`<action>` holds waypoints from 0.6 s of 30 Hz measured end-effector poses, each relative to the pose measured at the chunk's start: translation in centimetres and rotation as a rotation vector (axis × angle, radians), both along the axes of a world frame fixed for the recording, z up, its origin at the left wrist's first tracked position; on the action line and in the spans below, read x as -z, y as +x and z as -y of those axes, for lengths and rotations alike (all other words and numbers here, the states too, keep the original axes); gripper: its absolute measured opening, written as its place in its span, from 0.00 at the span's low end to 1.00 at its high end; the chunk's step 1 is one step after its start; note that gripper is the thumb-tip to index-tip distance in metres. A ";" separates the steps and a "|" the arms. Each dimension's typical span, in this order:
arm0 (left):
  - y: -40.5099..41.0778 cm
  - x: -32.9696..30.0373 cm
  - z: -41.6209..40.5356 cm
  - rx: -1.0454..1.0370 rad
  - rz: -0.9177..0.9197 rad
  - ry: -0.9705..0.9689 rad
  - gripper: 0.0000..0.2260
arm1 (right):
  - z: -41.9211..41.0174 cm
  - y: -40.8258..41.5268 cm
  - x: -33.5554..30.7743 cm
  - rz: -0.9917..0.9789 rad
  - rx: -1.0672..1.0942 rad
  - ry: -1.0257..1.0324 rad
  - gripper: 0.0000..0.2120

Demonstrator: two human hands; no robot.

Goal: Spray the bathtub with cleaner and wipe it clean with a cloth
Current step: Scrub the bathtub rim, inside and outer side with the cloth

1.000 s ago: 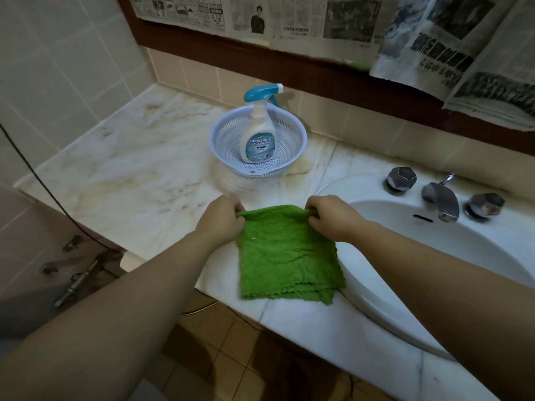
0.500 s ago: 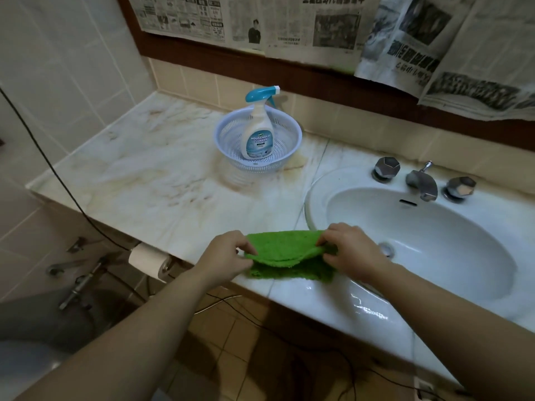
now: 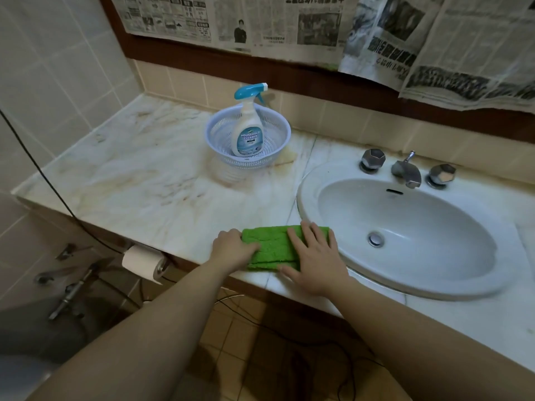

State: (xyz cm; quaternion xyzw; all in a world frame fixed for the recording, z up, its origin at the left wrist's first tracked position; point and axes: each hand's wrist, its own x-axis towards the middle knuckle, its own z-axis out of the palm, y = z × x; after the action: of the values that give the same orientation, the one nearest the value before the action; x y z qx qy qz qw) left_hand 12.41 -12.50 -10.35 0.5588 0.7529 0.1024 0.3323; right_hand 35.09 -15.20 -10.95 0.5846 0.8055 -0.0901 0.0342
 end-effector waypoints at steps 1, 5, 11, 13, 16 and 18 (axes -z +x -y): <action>0.2 0.0 -0.1 -0.031 0.056 0.006 0.13 | -0.1 -0.4 0.3 0.011 0.001 -0.021 0.48; 0.1 -0.2 -0.1 -0.115 0.181 0.014 0.13 | -0.4 -1.3 0.7 0.011 0.003 -0.040 0.51; -4.3 -1.9 0.6 -0.398 0.464 0.003 0.24 | -1.2 -4.5 0.7 -0.030 -0.115 -0.028 0.50; -6.4 -2.6 1.2 -0.480 0.598 -0.037 0.24 | -0.7 -6.6 0.9 -0.050 -0.149 -0.015 0.50; -7.4 -3.9 2.2 -0.523 0.716 -0.055 0.07 | -0.1 -9.2 1.6 -0.050 -0.152 -0.003 0.51; -7.0 -4.7 2.3 -0.515 0.756 -0.028 0.08 | -0.2 -9.6 1.9 -0.039 -0.150 -0.006 0.51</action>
State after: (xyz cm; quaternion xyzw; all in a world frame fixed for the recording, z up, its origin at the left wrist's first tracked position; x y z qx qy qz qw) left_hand 5.38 -14.82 -5.60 0.2722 0.6945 0.3681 0.5551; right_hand 25.48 -15.00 -12.82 0.5207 0.8473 -0.1010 0.0268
